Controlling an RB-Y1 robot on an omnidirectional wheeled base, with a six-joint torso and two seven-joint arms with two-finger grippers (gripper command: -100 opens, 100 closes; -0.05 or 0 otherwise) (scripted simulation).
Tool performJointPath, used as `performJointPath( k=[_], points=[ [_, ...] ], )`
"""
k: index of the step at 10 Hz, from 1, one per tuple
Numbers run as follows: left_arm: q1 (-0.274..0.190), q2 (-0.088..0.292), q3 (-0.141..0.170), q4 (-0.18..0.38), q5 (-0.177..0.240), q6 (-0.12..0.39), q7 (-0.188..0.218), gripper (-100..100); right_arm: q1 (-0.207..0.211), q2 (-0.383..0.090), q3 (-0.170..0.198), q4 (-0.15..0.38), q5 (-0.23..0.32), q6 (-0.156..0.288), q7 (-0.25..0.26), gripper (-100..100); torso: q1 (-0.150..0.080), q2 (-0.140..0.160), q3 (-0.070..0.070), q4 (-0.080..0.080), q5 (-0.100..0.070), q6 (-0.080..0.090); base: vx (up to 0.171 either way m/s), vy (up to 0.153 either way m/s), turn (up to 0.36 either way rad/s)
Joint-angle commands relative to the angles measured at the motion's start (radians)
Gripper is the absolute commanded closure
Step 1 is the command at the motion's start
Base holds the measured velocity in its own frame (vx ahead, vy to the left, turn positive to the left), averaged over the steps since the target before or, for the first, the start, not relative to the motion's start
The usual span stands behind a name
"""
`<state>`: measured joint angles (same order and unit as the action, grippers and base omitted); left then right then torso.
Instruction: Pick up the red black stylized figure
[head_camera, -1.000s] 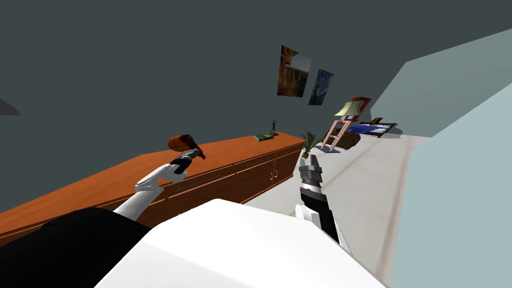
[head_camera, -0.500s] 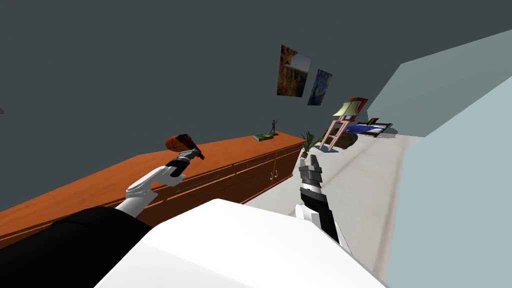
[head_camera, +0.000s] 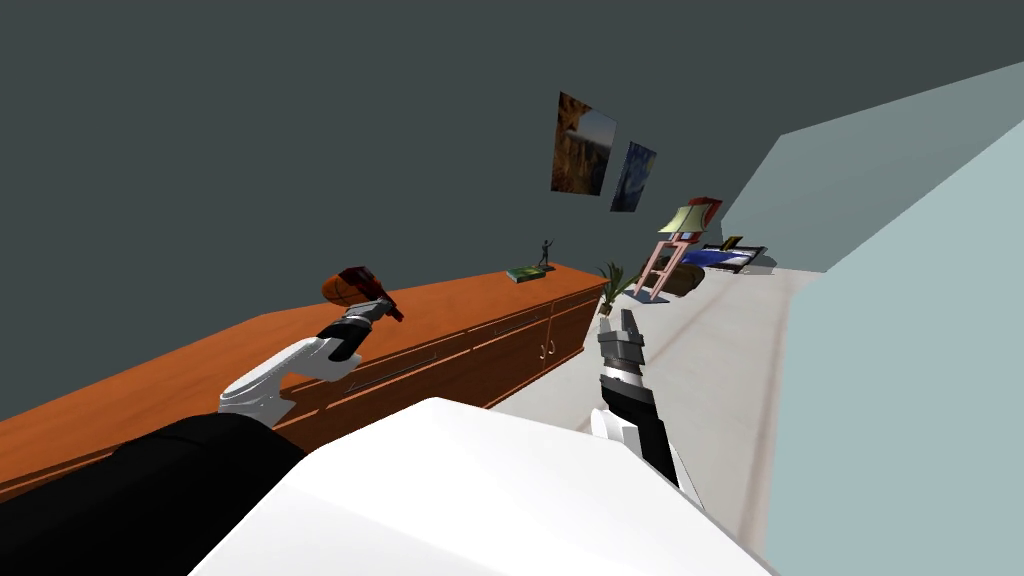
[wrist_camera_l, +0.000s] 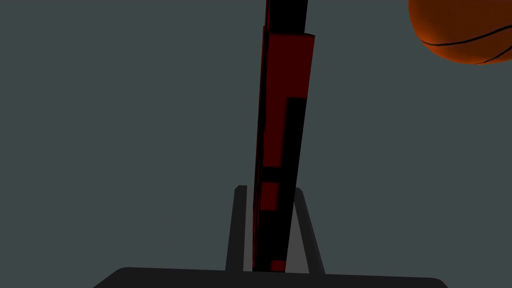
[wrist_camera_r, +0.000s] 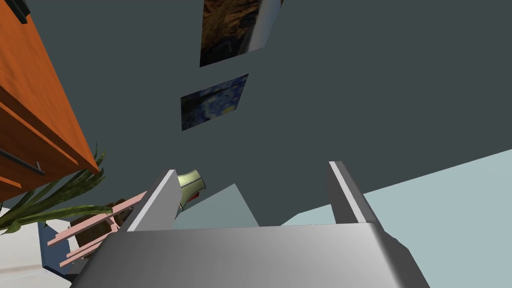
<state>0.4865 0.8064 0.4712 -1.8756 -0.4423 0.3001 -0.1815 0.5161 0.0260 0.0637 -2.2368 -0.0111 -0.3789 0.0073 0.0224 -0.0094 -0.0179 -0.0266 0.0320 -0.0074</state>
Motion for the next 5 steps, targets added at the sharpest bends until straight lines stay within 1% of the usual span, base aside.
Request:
performJointPath(
  k=[1, 2, 3, 4, 5],
  points=[
    [0.05, -0.007, 0.03, -0.05, -0.007, 0.041, 0.013, 100, 0.0, 0.0, 0.0, 0.0, 0.0, 0.0, 0.0, 0, 0.0, 0.0, 0.0, 0.0, 0.0, 0.0, 0.016, 0.067, -0.099],
    [0.08, -0.007, 0.03, -0.084, -0.007, 0.041, 0.013, 100, 0.0, 0.0, 0.0, 0.0, 0.0, 0.0, 0.0, 0, 0.002, 0.0, 0.0, 0.0, 0.001, -0.002, 0.005, 0.039, 0.042],
    [0.09, -0.007, 0.03, -0.117, -0.007, 0.041, 0.013, 100, 0.0, 0.0, 0.0, 0.0, 0.0, 0.0, 0.0, 0, 0.001, 0.001, 0.001, 0.0, 0.0, -0.003, -0.004, 0.01, 0.032],
    [0.079, -0.013, 0.03, -0.093, -0.01, 0.036, 0.013, 100, 0.0, 0.0, 0.0, 0.0, 0.0, 0.0, 0.0, 0, -0.002, 0.001, 0.001, 0.0, 0.0, -0.002, 0.0, 0.0, 0.0],
    [0.081, -0.013, 0.029, -0.096, -0.011, 0.036, 0.013, 0, 0.0, 0.0, 0.0, 0.0, 0.0, 0.0, 0.0, 0, -0.002, 0.001, 0.0, 0.0, 0.0, -0.002, 0.0, 0.0, 0.0]
  ],
)
